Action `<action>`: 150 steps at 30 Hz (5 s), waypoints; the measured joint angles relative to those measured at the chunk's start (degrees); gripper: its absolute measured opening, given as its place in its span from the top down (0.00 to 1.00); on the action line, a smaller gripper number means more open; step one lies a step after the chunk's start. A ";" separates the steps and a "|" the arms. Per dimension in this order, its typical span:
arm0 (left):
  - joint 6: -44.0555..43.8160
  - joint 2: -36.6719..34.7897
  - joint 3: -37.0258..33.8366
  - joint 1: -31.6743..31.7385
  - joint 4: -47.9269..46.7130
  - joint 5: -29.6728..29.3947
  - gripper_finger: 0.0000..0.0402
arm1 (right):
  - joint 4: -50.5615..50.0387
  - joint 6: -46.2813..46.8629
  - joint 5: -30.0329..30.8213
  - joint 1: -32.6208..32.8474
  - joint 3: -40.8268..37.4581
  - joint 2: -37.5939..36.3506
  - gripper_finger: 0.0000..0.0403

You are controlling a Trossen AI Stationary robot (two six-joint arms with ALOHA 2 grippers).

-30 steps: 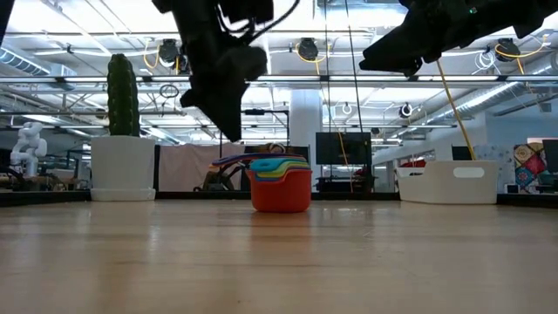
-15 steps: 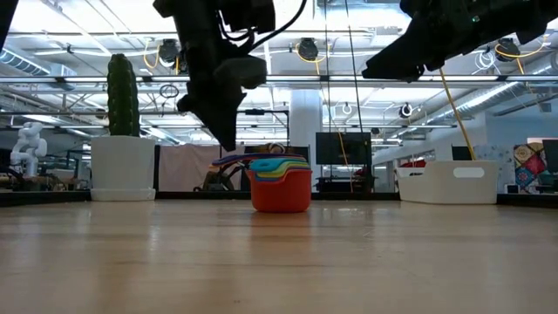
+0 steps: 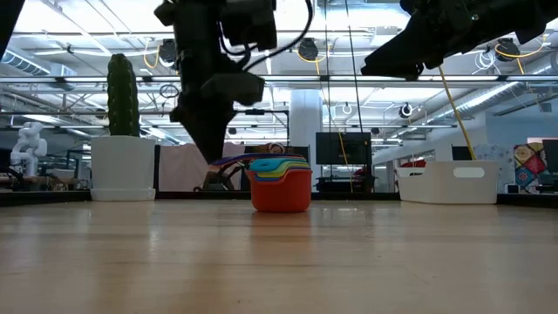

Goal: Nest measuring cups in basket
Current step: Adjust the stacked measuring cups on the table

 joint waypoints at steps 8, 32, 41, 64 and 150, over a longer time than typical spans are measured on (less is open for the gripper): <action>-0.07 3.18 -0.04 0.04 0.40 2.75 0.99 | 0.20 0.00 -0.04 0.00 0.00 0.00 0.51; -1.31 3.14 -0.02 -0.72 9.27 11.87 0.98 | 0.20 0.02 -0.08 0.00 0.00 0.00 0.51; -1.00 3.14 0.00 -1.38 10.56 14.10 0.97 | 0.21 0.02 -0.09 0.00 0.00 0.00 0.51; -4.08 0.02 0.07 2.18 0.41 15.50 0.88 | -0.23 0.20 -0.13 0.00 -0.06 0.02 0.51; -4.33 -18.59 7.87 -36.03 -1.42 -62.16 0.30 | -34.54 -62.76 -0.16 8.85 42.64 43.58 0.51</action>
